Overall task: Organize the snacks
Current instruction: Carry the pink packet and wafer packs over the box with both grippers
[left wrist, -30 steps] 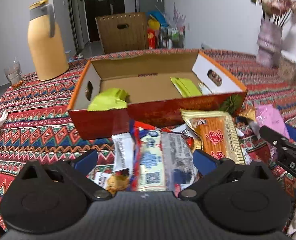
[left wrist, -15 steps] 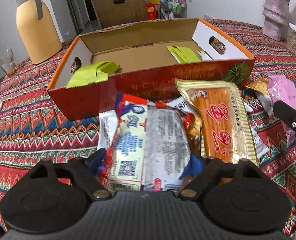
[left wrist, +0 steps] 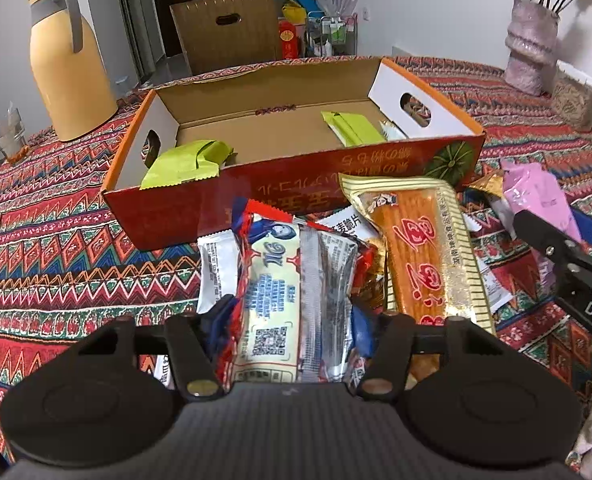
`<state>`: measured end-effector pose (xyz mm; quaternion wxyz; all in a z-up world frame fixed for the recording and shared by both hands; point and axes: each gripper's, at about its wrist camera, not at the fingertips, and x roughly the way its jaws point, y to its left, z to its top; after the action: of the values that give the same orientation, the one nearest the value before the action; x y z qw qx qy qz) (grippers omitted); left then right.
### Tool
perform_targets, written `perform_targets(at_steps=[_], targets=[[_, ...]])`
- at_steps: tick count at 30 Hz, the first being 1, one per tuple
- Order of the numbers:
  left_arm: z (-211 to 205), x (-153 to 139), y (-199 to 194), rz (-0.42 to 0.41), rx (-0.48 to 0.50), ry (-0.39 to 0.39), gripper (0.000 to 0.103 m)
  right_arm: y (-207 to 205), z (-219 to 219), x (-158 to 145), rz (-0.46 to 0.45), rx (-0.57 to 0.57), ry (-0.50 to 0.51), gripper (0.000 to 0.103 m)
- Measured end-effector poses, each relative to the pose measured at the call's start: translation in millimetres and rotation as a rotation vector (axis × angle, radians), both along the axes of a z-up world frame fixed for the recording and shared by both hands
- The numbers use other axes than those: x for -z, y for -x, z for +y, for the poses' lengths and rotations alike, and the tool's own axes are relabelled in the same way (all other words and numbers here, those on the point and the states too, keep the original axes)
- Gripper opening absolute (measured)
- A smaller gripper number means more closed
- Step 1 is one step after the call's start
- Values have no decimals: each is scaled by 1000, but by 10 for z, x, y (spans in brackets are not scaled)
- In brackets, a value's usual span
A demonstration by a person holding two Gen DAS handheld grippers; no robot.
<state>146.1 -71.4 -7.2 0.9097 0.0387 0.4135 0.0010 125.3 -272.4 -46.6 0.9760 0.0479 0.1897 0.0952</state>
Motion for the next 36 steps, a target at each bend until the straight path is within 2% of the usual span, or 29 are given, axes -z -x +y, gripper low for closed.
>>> perform_targets(at_steps=[6, 12, 19, 26, 30, 36], targets=[[97, -77, 73, -27, -2, 45, 59, 26, 30, -31, -13, -1, 13, 60], [213, -312, 161, -107, -1, 109, 59, 68, 47, -174, -39, -13, 17, 60], [323, -581, 67, -197, -27, 196, 59, -36, 192, -443, -91, -39, 46, 60], [453, -774, -199, -281, -85, 270, 59, -316, 379, -653, -104, -69, 59, 60], [511, -819, -372, -319, -113, 285, 59, -514, 477, -733, -102, -73, 59, 60], [594, -770, -683, -322, -161, 303, 59, -866, 612, -768, -77, -69, 71, 60]])
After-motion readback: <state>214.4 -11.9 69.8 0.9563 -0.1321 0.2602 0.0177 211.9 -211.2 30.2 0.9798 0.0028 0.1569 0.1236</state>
